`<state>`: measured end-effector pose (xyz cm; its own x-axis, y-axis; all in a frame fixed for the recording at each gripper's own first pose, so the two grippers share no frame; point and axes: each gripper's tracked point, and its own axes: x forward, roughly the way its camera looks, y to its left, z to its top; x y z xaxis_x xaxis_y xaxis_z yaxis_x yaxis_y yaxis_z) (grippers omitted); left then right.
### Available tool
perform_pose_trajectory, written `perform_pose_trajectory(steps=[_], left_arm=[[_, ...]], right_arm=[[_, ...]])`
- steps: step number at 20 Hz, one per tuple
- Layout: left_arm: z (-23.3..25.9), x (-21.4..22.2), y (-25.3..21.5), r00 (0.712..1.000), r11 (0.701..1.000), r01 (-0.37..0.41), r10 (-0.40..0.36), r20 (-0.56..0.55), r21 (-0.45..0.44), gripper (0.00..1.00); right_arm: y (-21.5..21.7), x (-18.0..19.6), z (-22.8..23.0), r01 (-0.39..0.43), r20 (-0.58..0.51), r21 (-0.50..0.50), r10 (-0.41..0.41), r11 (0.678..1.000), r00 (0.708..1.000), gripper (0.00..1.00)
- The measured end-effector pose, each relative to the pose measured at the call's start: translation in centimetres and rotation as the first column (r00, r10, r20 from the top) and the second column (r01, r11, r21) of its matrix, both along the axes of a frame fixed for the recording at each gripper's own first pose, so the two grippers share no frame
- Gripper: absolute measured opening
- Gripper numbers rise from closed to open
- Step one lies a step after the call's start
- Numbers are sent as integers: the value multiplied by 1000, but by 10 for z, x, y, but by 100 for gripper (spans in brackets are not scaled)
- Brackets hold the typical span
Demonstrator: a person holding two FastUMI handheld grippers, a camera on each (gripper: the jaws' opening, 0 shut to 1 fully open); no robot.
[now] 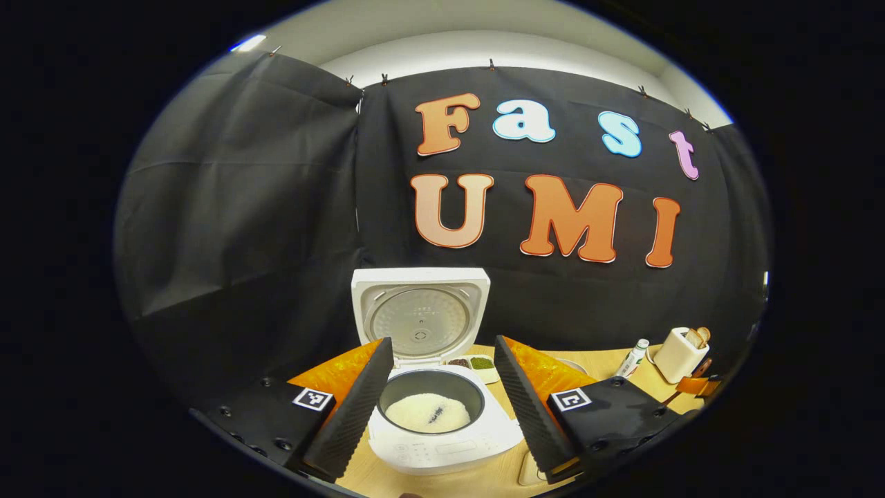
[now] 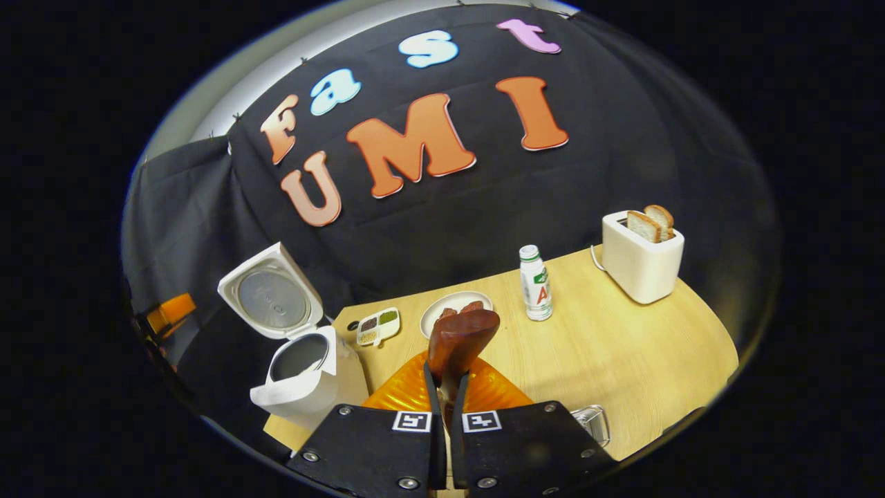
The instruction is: Close the left gripper, press the button to open the rice cooker; take a wooden spoon from the chopstick holder with the right hand, scoop a spoonful of rice and pour it into the rice cooker, then put the wooden spoon back into the chopstick holder.
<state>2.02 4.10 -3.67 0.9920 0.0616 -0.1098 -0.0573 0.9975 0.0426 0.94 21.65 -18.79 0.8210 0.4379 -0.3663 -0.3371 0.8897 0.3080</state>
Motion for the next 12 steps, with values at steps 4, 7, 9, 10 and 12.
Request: perform_pose_trajectory(steps=[4,7,9,10,12], left_arm=[[-1,-6,14,1000,999,-31,31,-3,11,99],[9,-15,25,998,998,-55,55,-4,19,100],[6,-16,30,997,997,-70,70,-11,30,100],[5,-16,32,997,997,-74,75,-13,33,99],[4,-18,36,997,996,-79,80,-19,40,99]], right_arm=[[22,-2,-39,-45,39,-157,52,987,998,2],[25,-4,-70,-38,48,-263,53,964,997,2],[28,-8,-90,-34,26,-285,43,958,999,2],[29,-12,-100,-34,3,-277,37,960,999,2],[28,-17,-109,-23,-15,-253,20,967,1000,2]])
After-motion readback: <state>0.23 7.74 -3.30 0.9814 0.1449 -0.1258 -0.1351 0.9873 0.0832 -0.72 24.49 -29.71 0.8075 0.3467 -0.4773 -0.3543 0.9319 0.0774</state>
